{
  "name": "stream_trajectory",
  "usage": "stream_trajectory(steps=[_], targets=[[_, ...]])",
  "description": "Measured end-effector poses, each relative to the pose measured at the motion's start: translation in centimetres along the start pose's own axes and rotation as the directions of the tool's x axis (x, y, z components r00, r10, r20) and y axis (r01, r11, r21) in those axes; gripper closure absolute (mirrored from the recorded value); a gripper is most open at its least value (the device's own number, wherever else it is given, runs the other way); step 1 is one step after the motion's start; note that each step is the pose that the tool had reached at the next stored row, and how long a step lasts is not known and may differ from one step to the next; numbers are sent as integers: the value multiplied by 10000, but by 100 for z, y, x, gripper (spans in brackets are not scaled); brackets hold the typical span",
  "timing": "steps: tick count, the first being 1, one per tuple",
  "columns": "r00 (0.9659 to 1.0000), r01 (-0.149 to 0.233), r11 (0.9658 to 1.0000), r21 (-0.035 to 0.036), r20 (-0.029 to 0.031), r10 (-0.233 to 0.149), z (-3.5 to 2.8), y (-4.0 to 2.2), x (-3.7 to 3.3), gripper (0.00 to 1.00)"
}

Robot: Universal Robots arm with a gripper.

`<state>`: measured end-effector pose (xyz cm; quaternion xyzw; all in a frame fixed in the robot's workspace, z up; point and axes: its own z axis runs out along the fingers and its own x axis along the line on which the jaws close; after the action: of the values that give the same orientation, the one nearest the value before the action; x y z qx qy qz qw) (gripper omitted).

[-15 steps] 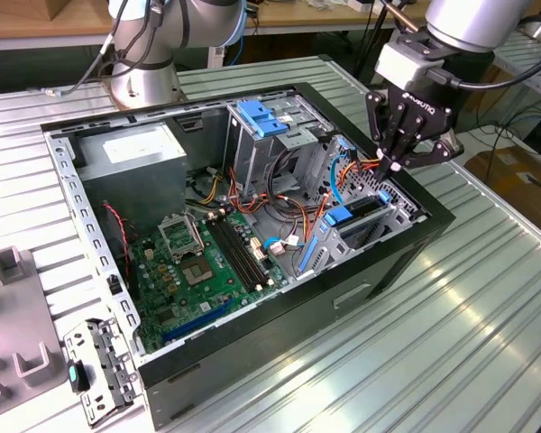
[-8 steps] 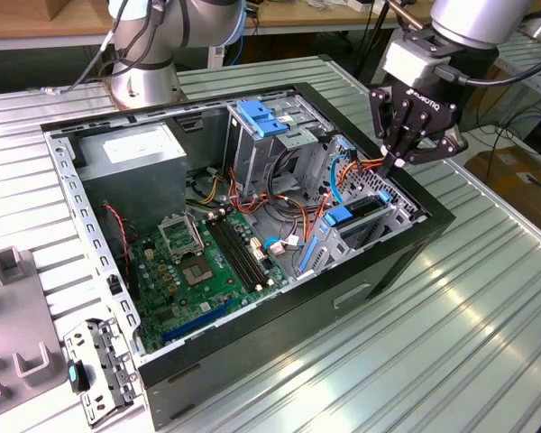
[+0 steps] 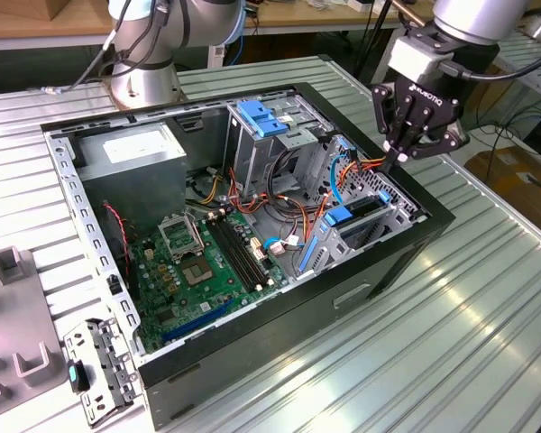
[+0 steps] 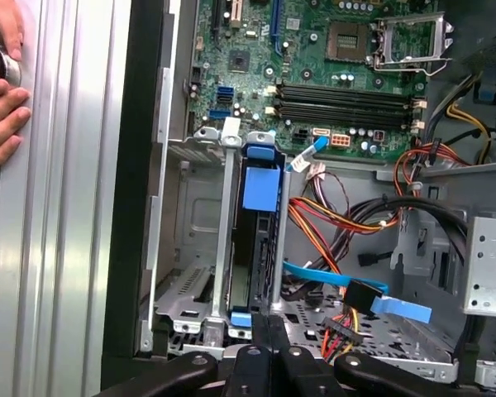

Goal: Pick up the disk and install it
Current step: 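Insert the first disk wire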

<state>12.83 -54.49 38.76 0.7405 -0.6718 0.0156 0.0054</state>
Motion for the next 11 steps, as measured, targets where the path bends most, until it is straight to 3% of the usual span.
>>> stream_trajectory(steps=[3, 6, 7, 11], targets=[[9982, 598, 9982, 18, 7, -598, 0, -2, -5, 89], [9927, 1206, 9927, 37, 12, -1206, 0, -2, -5, 89], [9911, 1332, 9911, 42, 13, -1332, -1, -12, -14, 89], [9901, 1402, 9901, 42, 15, -1402, -1, -79, -103, 89]])
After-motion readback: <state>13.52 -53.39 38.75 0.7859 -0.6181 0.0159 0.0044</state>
